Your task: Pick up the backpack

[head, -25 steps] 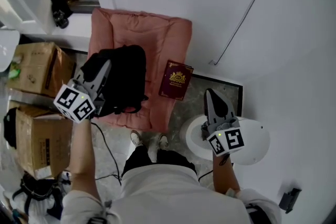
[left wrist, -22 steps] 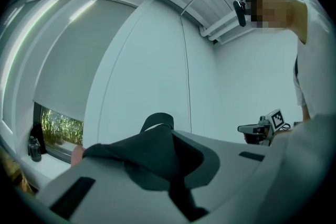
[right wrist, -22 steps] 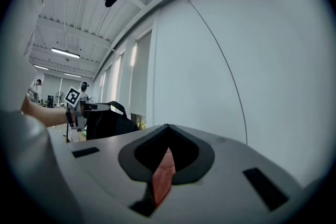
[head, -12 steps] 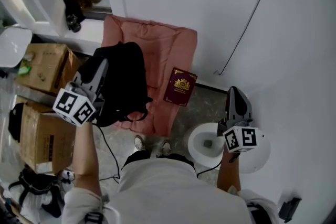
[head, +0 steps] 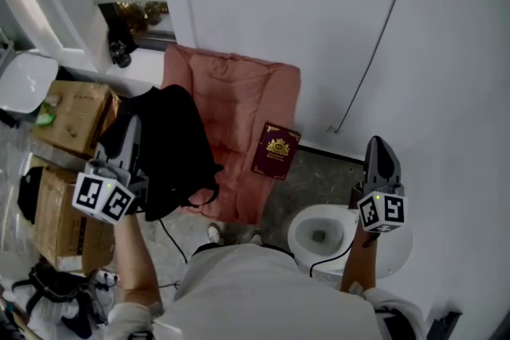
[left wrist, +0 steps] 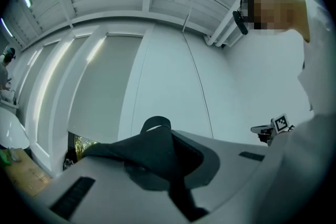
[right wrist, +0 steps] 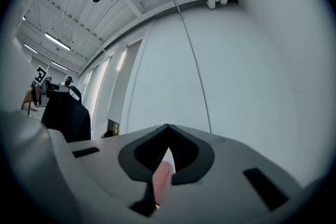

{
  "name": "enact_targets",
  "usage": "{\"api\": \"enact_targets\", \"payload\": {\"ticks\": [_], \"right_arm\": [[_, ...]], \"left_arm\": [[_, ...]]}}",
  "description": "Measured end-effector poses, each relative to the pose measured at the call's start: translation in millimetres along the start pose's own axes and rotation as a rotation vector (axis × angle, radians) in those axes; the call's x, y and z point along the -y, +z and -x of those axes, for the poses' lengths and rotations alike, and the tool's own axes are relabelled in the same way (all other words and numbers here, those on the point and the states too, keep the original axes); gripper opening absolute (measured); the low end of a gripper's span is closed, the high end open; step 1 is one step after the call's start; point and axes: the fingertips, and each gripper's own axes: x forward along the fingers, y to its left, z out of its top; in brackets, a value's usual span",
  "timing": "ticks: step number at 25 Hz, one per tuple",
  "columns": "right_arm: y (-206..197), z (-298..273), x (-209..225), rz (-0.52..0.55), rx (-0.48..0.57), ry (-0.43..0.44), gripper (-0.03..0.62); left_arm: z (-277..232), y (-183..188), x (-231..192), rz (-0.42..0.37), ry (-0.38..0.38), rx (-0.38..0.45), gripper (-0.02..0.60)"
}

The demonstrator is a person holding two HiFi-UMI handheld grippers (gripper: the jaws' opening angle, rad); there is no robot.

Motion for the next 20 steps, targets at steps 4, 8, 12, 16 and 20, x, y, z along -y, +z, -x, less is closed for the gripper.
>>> {"api": "enact_targets", "payload": {"ticks": [4, 8, 12, 16, 20], "right_arm": [[12, -3, 12, 0.026, 0.020, -0.025, 0.020], [24, -3, 21, 0.036, 0.043, -0.047, 0.020], [24, 6, 23, 0.015, 0.044, -0.073, 0.020], [15, 17, 15, 0.037, -0.004, -0.089, 0.020], [11, 33, 22, 0.049, -0.047, -0.114, 0.020]], "left_arm": [[19, 12, 3, -0.001, 0.043, 0.013, 0.015], [44, 23, -1, -0.002, 0.108, 0.038, 0.015], [59, 29, -8, -0.015, 0.149, 0.054, 0.015], [80, 32, -13, -0.017, 0.194, 0.067, 0.015], [99, 33, -13, -0.023, 0.222, 0.070, 0.015]]}}
